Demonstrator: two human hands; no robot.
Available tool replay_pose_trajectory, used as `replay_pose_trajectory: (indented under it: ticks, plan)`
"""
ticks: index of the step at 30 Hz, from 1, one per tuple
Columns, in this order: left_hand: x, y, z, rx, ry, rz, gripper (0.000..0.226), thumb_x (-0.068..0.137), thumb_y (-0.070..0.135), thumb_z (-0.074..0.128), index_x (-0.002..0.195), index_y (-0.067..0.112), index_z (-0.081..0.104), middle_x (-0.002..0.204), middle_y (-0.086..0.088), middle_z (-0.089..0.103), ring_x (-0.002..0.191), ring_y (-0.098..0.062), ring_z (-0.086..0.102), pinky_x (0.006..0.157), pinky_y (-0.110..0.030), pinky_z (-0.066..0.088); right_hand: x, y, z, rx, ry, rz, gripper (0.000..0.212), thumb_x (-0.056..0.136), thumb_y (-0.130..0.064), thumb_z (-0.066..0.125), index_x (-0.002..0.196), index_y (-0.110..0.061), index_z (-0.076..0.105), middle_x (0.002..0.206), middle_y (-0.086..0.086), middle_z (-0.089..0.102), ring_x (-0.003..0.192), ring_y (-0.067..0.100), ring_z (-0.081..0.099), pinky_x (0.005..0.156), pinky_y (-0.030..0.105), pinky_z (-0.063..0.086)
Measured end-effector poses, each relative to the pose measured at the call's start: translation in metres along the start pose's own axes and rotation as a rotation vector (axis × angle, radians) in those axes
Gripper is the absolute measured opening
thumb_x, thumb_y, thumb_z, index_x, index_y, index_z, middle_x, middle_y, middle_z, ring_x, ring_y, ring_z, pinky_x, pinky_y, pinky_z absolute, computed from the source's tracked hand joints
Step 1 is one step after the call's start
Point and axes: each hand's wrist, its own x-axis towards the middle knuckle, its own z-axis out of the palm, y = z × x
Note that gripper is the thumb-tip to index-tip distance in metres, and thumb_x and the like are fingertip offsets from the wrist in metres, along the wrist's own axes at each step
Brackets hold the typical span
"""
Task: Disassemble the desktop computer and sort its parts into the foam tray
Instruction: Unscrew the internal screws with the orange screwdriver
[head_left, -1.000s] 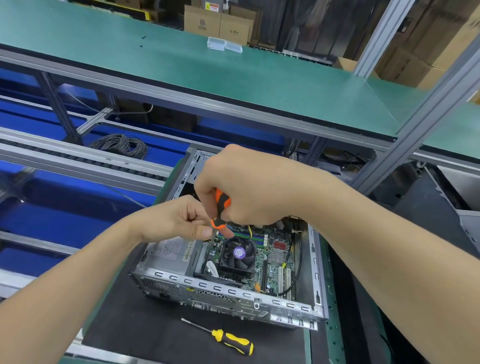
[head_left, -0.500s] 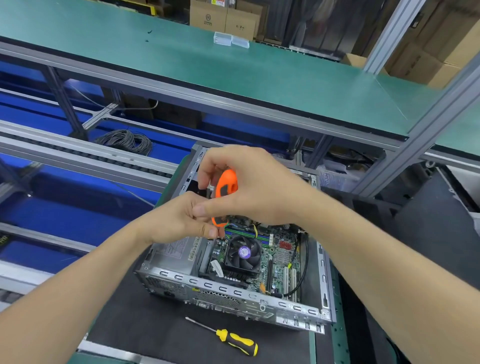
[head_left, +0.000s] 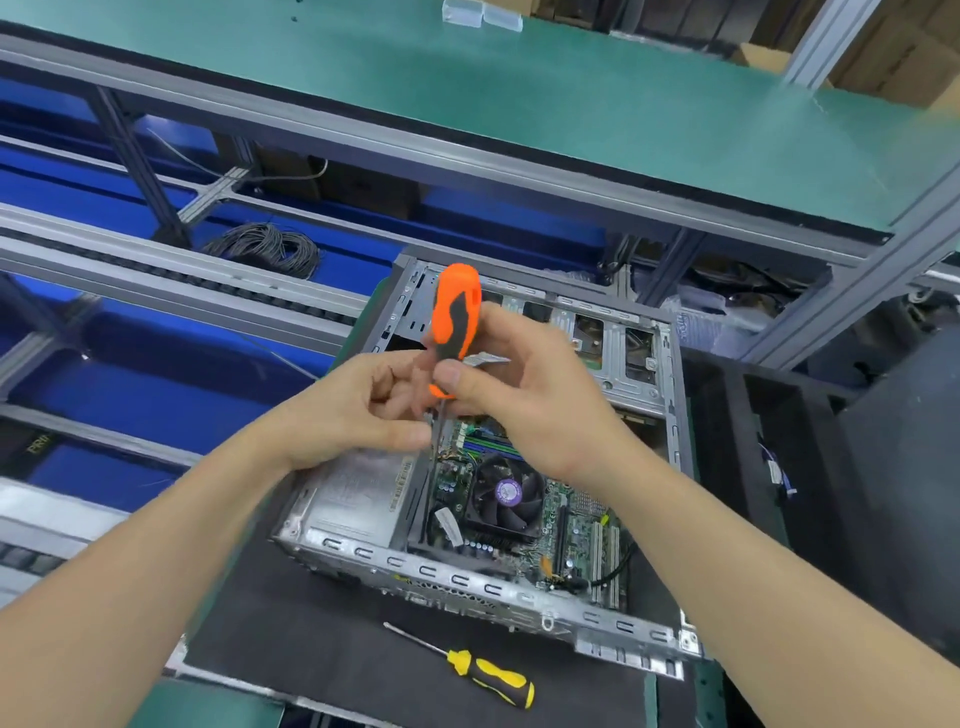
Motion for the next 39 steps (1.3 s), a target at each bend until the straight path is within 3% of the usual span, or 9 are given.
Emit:
replay_pose_trajectory:
  ticks: [1,2,5,9,23,29,34,36,39]
  plan:
    - [-0.001,-0.001,-0.005,-0.064,0.001,-0.023,0.038,0.082,0.019,0.075,0.097,-0.007,0.052,0.063,-0.021,0.030,0.052,-0.023,0.029,0.052,-0.026,0.030,0.003,0.003,-0.002,-0.002,-0.006,0.011,0.018,0.103,-0.007,0.062,0.120,-0.008,0.063,0.114,0.014,0.072,0.098,0.034,0.074,0.086,0.052,0.063]
    - [0.000,-0.004,-0.009,-0.167,0.022,-0.029,0.030,0.083,0.015,0.067,0.089,-0.004,0.045,0.061,-0.019,0.029,0.049,-0.019,0.025,0.048,-0.030,0.020,0.006,0.007,-0.004,0.006,-0.010,0.029,0.018,0.105,-0.009,0.059,0.123,-0.010,0.061,0.114,0.014,0.073,0.096,0.033,0.075,0.087,0.054,0.062]
    - [0.008,-0.005,-0.010,-0.384,0.109,-0.077,0.019,0.092,0.013,0.051,0.078,0.008,0.040,0.050,0.005,0.022,0.043,-0.006,0.017,0.050,-0.031,0.005,0.016,0.015,-0.009,0.021,0.005,0.059,0.021,0.108,-0.013,0.053,0.129,-0.012,0.057,0.110,0.011,0.075,0.093,0.031,0.077,0.085,0.057,0.062]
    - [0.020,-0.008,-0.003,-0.258,0.184,-0.142,0.031,0.106,0.024,0.045,0.082,0.005,0.047,0.046,0.006,0.021,0.040,-0.010,0.014,0.049,-0.033,0.008,0.031,0.023,-0.013,0.032,0.050,0.058,0.025,0.109,-0.010,0.050,0.133,-0.008,0.053,0.110,0.018,0.072,0.089,0.037,0.076,0.080,0.054,0.064]
    - [0.017,-0.009,0.000,-0.161,0.192,-0.145,0.024,0.101,0.022,0.050,0.083,0.007,0.057,0.050,0.000,0.028,0.046,-0.014,0.018,0.046,-0.029,0.014,0.059,0.012,-0.058,0.086,0.160,-0.038,0.025,0.109,-0.017,0.051,0.131,-0.005,0.054,0.100,0.011,0.072,0.085,0.037,0.075,0.073,0.056,0.063]
    - [0.019,0.005,0.009,0.045,0.190,-0.275,0.021,0.106,0.017,0.053,0.087,0.012,0.062,0.054,0.003,0.032,0.045,-0.014,0.021,0.042,-0.023,0.020,0.049,-0.009,-0.081,0.116,0.252,-0.078,0.025,0.109,-0.016,0.051,0.131,-0.006,0.056,0.099,0.011,0.072,0.084,0.037,0.074,0.070,0.047,0.063]
    - [0.021,0.024,0.021,0.598,0.096,-0.340,0.003,0.094,0.031,0.068,0.094,0.032,0.071,0.050,0.010,0.049,0.045,-0.008,0.042,0.049,-0.018,0.035,0.029,-0.030,-0.105,0.111,0.335,-0.110,0.024,0.110,-0.015,0.050,0.131,-0.006,0.055,0.102,0.014,0.071,0.085,0.038,0.075,0.072,0.052,0.063]
    - [0.021,0.028,0.031,0.806,0.021,-0.355,0.006,0.091,0.038,0.071,0.096,0.036,0.072,0.047,0.016,0.054,0.044,-0.001,0.049,0.046,-0.011,0.033,0.019,-0.037,-0.115,0.116,0.365,-0.124,0.024,0.110,-0.016,0.050,0.130,-0.005,0.055,0.103,0.014,0.070,0.084,0.037,0.075,0.070,0.050,0.063]
    - [0.019,0.031,0.045,1.022,-0.001,-0.366,0.024,0.082,0.057,0.076,0.099,0.040,0.075,0.061,0.030,0.058,0.065,0.012,0.056,0.054,-0.010,0.035,0.006,-0.046,-0.126,0.139,0.408,-0.142,0.022,0.109,-0.017,0.052,0.128,-0.007,0.057,0.102,0.013,0.071,0.084,0.036,0.076,0.068,0.046,0.063]
